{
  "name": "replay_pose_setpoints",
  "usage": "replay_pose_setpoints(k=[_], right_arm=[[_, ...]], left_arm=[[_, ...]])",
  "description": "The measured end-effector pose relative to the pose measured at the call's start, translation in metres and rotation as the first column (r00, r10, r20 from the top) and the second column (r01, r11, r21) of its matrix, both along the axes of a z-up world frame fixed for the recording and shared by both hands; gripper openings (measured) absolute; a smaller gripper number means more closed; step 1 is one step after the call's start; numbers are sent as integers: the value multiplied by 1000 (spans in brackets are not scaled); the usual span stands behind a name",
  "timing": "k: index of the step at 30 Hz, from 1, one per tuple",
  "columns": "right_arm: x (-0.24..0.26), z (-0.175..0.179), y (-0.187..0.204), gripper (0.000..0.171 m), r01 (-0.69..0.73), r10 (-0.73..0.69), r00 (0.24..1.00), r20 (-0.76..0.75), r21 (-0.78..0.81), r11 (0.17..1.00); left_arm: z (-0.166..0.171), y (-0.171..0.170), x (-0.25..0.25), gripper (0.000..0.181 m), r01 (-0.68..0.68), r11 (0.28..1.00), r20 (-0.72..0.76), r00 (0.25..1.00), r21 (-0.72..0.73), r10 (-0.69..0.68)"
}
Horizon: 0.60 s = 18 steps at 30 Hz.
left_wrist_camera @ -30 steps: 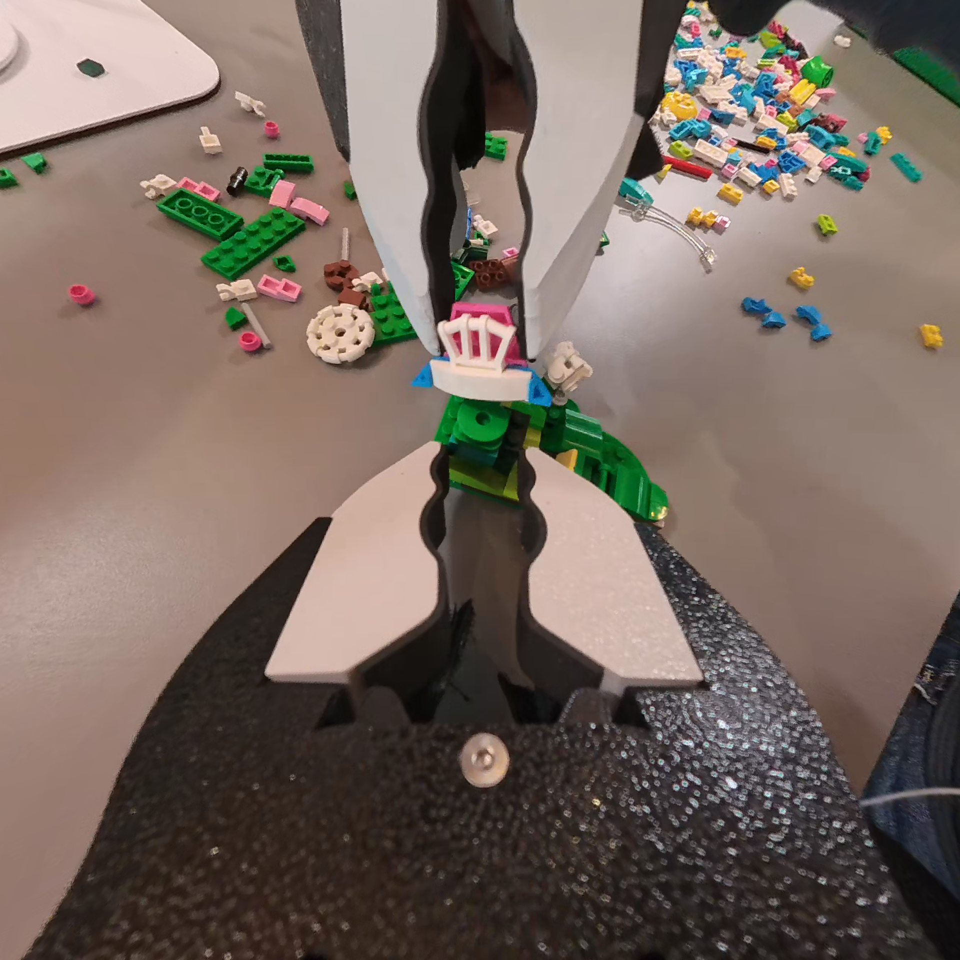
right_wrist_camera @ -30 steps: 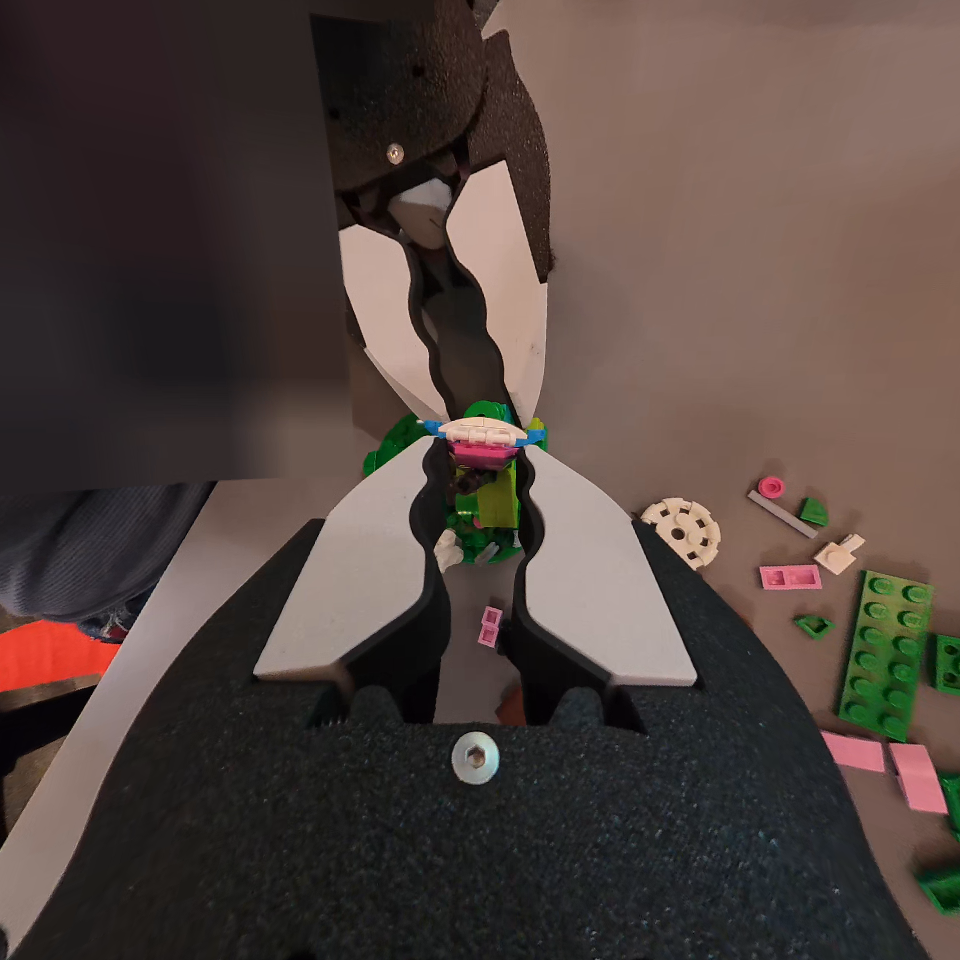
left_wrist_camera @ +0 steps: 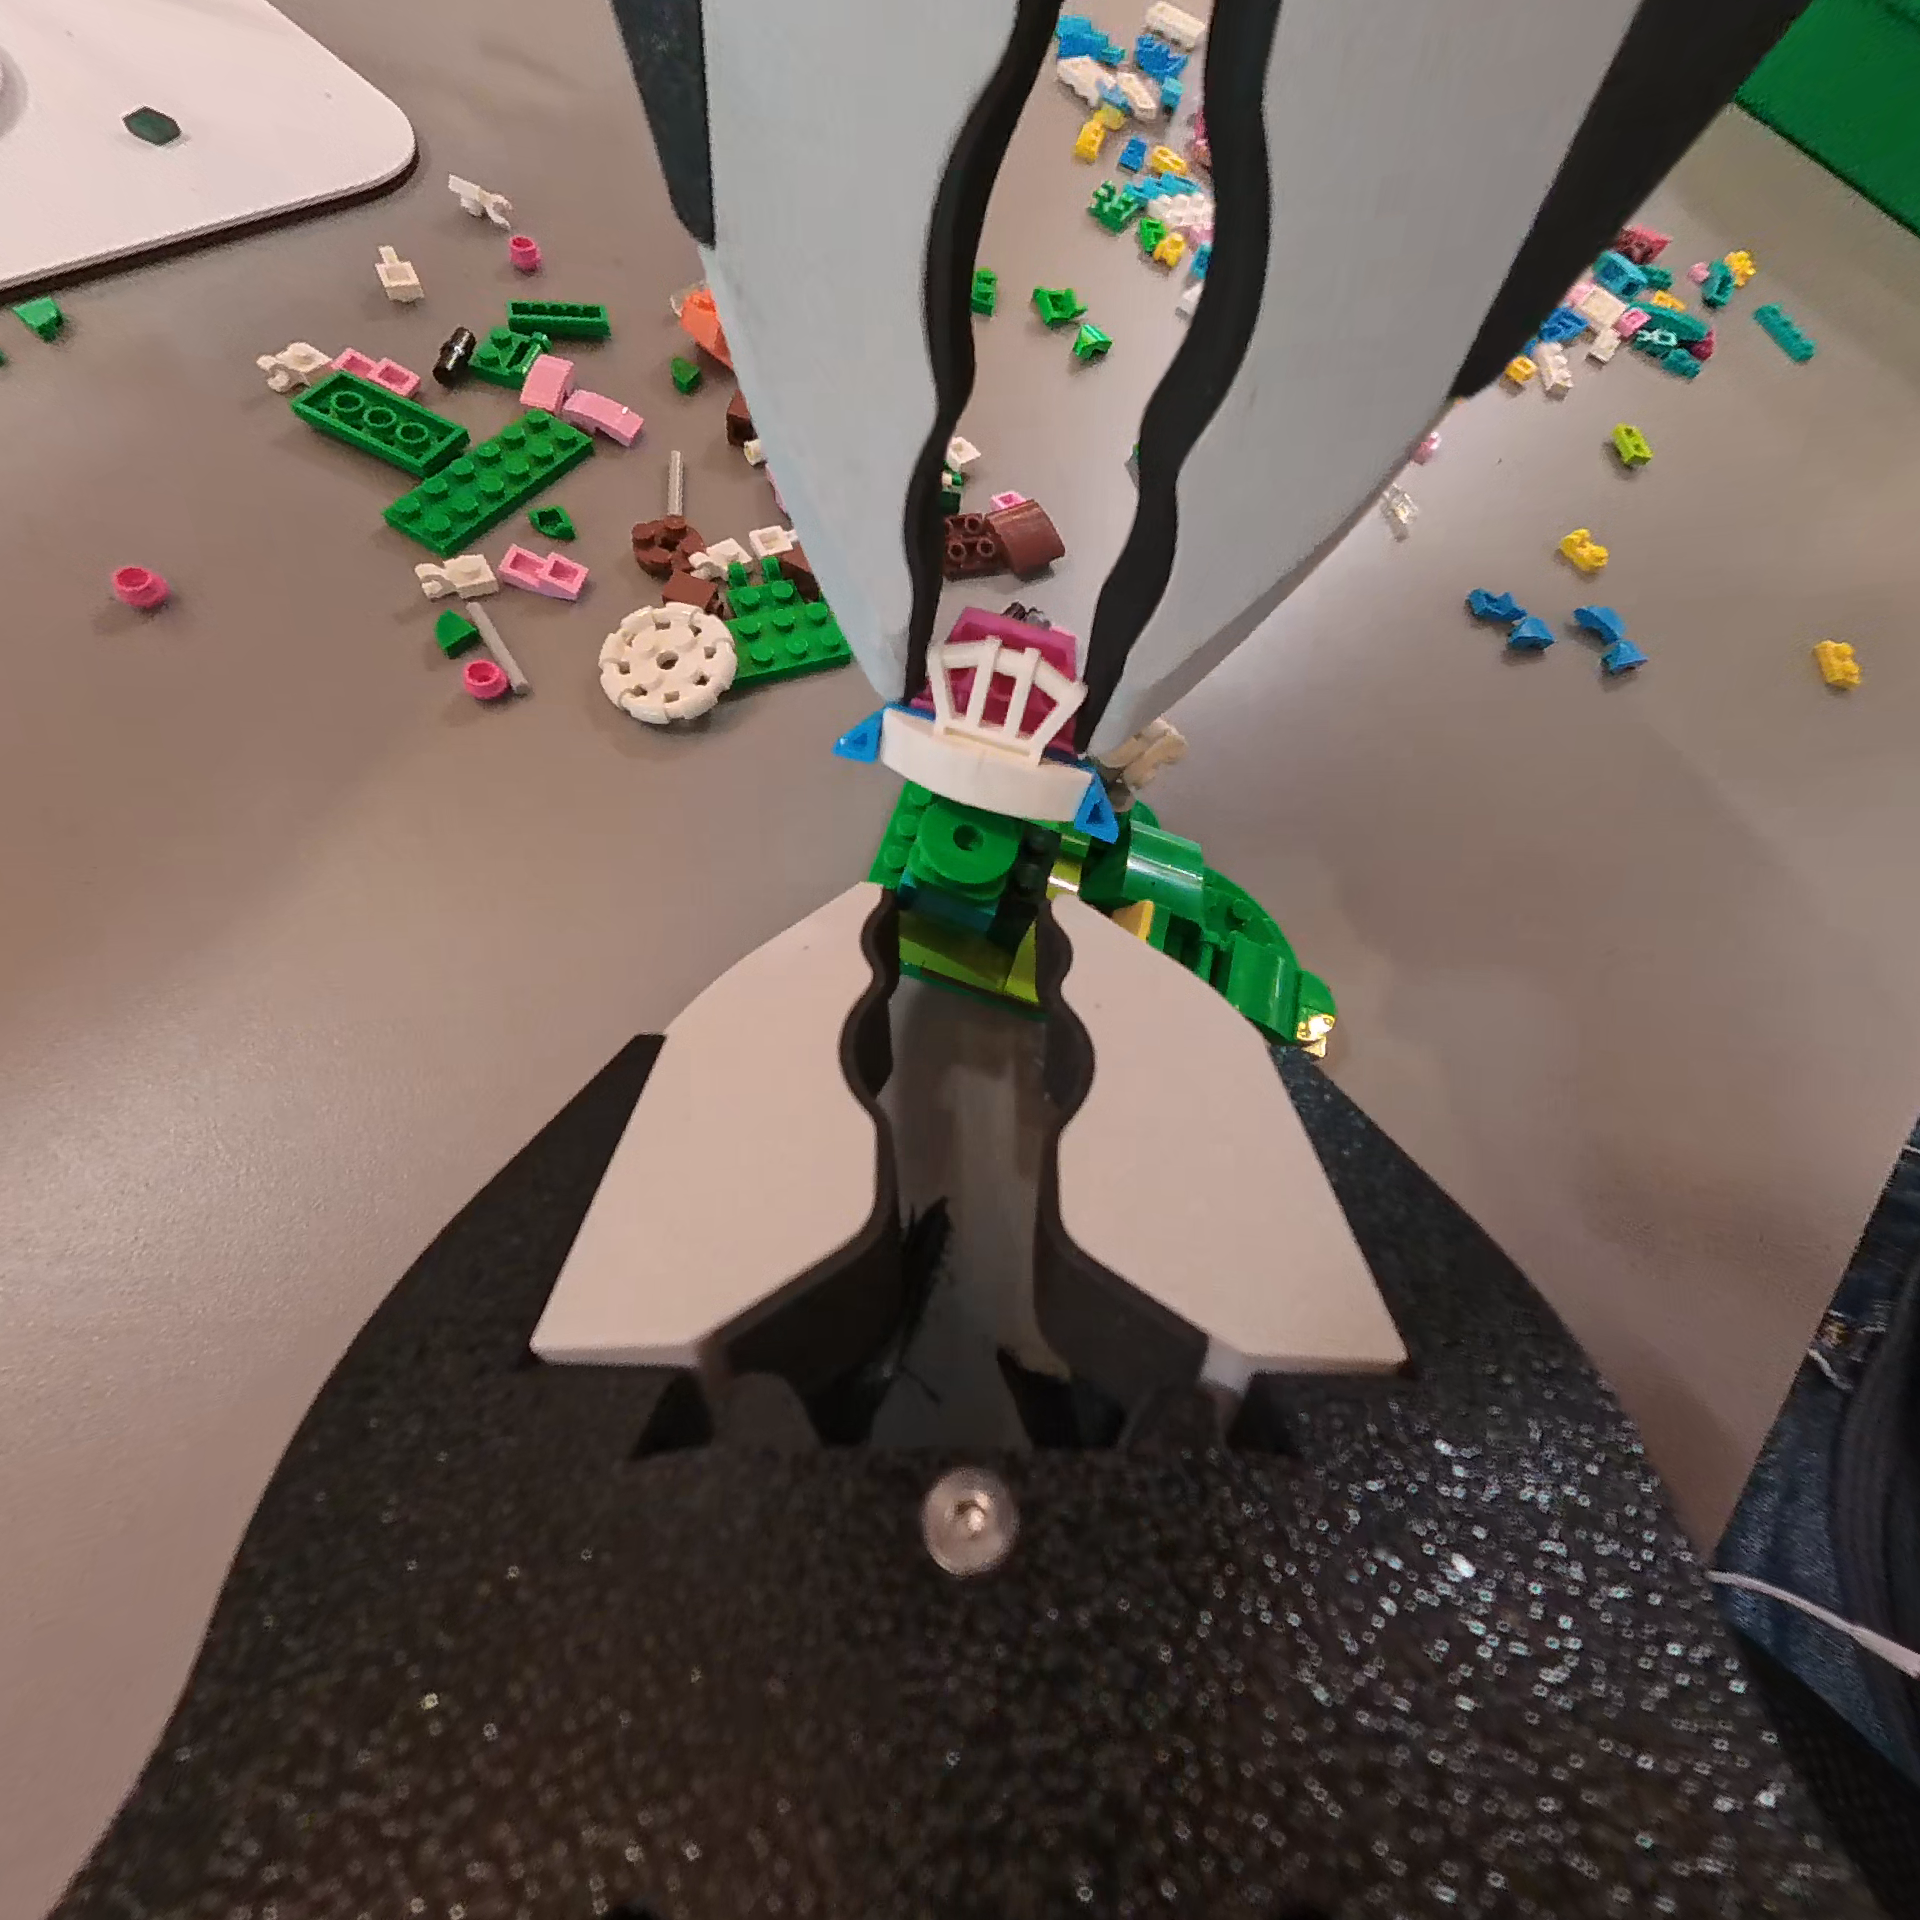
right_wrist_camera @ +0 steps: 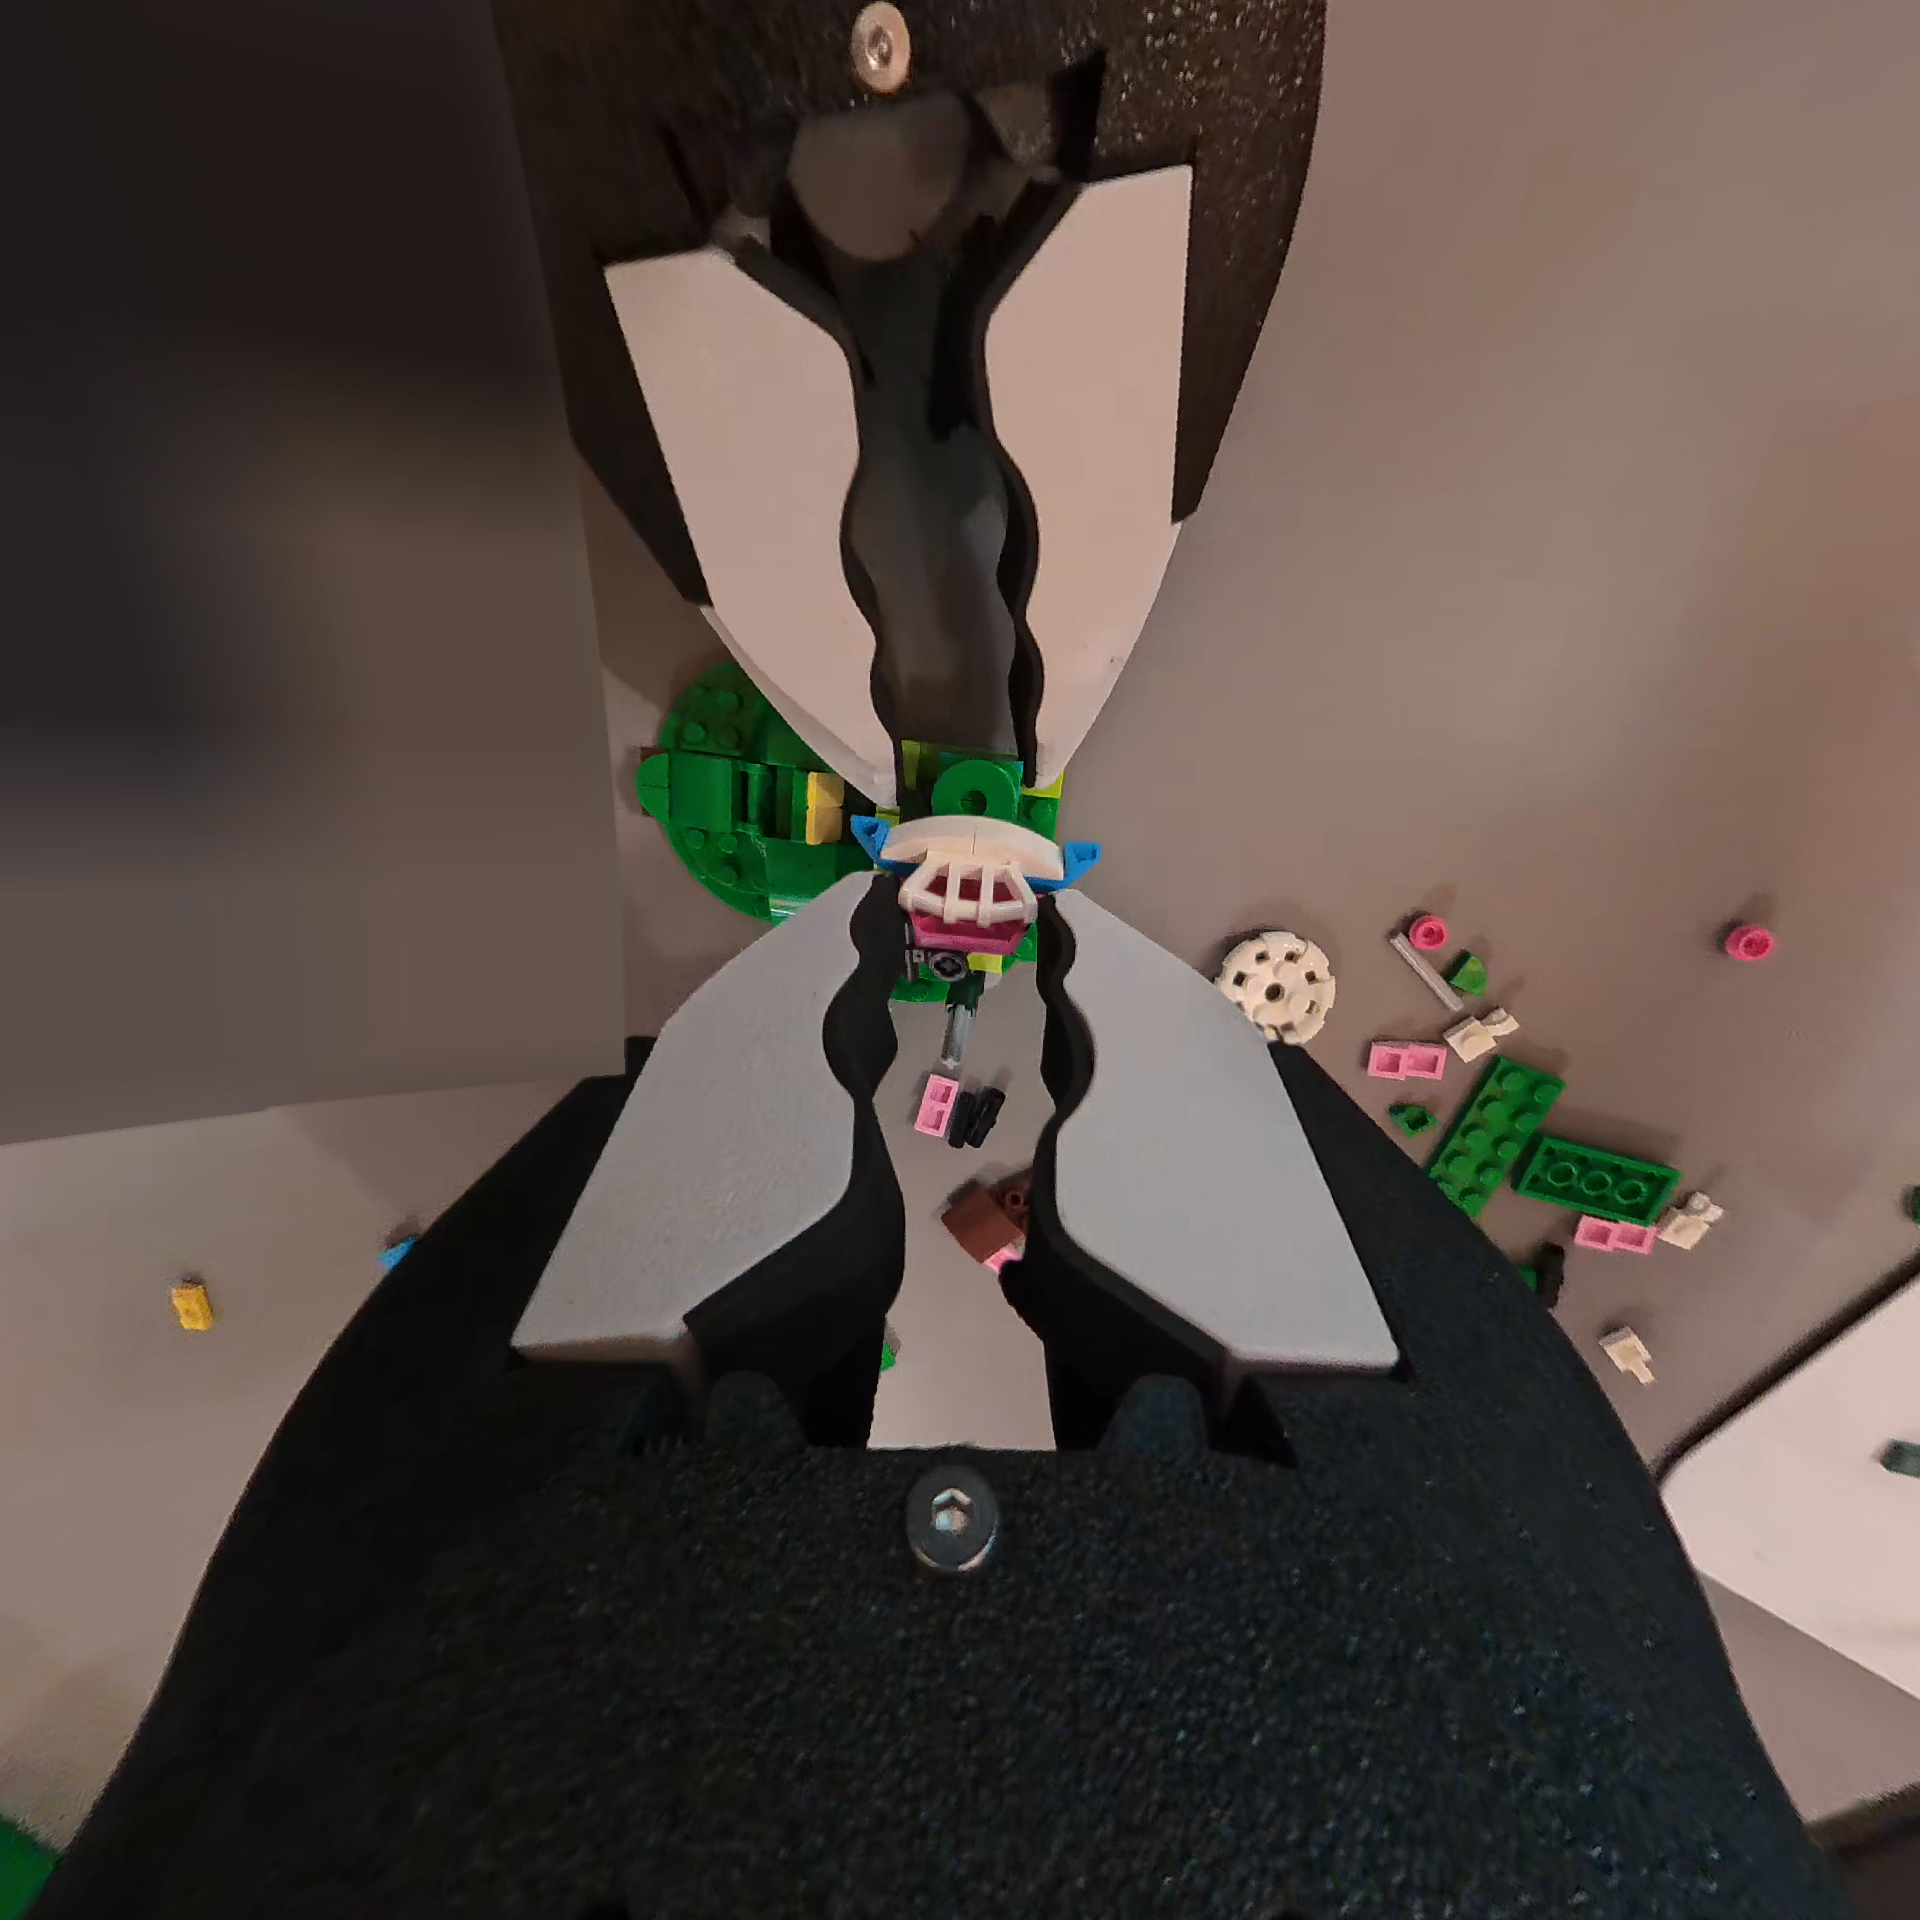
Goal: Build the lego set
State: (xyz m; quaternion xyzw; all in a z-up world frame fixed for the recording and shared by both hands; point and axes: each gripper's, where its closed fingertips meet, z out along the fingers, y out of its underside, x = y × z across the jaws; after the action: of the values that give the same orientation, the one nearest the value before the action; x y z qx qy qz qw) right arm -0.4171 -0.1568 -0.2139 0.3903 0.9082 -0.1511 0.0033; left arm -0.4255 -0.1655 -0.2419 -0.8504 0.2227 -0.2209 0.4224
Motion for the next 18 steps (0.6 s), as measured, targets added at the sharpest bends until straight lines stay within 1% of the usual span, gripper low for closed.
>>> replay_pose_setpoints(k=[5, 11, 18], right_arm=[[0, 0, 0, 25, 1, -2, 1000, 19, 32, 999], [0, 0, 0, 25, 5, -5, 1000, 31, -1, 1000], [0, -1, -1, 25, -16, 16, 1000, -3, 17, 1000]], left_arm=[[0, 0, 0, 25, 0, 1000, 2, 1000, -1, 0], [0, 0, 0, 25, 1, 1000, 5, 1000, -3, -1], [0, 0, 0, 25, 1, 1000, 5, 1000, -3, -1]])
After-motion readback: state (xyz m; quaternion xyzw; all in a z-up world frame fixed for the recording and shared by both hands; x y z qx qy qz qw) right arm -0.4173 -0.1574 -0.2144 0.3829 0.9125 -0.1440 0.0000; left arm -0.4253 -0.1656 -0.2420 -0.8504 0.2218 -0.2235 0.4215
